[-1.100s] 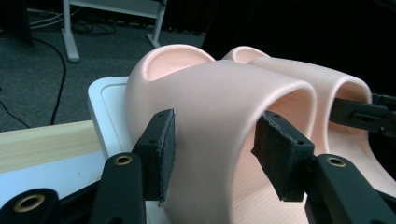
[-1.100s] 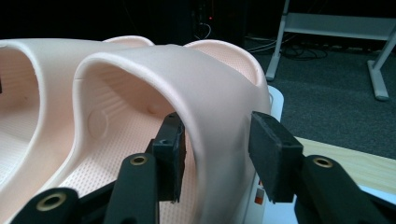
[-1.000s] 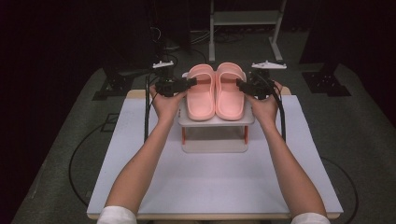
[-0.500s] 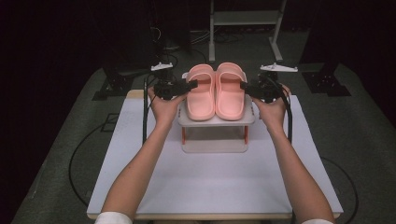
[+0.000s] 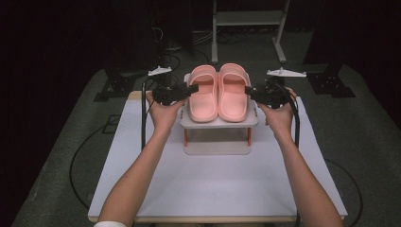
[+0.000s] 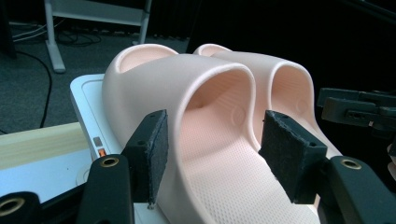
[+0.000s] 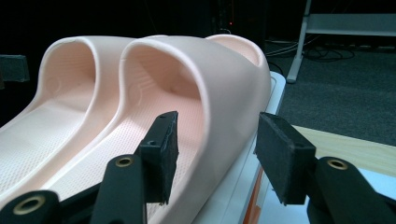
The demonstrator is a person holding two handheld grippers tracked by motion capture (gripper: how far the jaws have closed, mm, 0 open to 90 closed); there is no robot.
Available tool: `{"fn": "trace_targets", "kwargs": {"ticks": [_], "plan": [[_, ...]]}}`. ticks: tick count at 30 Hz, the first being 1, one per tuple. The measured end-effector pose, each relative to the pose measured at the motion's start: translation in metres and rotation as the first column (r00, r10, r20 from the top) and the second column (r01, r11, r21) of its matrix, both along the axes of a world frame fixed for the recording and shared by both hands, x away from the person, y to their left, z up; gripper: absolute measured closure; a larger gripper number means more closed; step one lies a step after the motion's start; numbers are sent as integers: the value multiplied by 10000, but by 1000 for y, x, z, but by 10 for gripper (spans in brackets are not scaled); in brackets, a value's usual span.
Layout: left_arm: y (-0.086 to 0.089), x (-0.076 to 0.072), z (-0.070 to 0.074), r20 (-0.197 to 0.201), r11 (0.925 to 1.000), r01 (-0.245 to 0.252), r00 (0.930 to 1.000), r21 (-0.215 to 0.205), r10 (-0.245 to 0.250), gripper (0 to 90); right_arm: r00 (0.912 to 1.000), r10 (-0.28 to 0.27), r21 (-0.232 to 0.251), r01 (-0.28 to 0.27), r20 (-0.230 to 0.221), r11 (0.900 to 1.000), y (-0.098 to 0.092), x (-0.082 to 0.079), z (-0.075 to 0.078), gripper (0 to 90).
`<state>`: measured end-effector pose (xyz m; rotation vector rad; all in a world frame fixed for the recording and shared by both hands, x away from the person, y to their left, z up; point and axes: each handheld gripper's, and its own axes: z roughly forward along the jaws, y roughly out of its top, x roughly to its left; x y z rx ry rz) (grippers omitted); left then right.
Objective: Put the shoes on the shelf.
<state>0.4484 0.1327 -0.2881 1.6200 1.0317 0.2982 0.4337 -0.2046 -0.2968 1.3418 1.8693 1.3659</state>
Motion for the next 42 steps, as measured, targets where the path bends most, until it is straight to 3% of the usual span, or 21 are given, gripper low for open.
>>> {"fn": "trace_targets", "kwargs": {"ticks": [16, 21, 42], "plan": [[7, -19, -5, 59, 9996, 220, 9997, -166, -219, 391, 9998, 188, 117, -187, -116, 9998, -11, -16, -7, 475], [9, -24, -7, 150, 9993, 372, 9992, 23, -373, 392, 9997, 215, 133, -213, -101, 9997, -14, -21, -9, 472], [17, -45, -11, 414, 9980, 625, 9972, 53, -627, 289, 9993, 353, 345, -348, -135, 9988, -31, -43, -20, 435]]}}
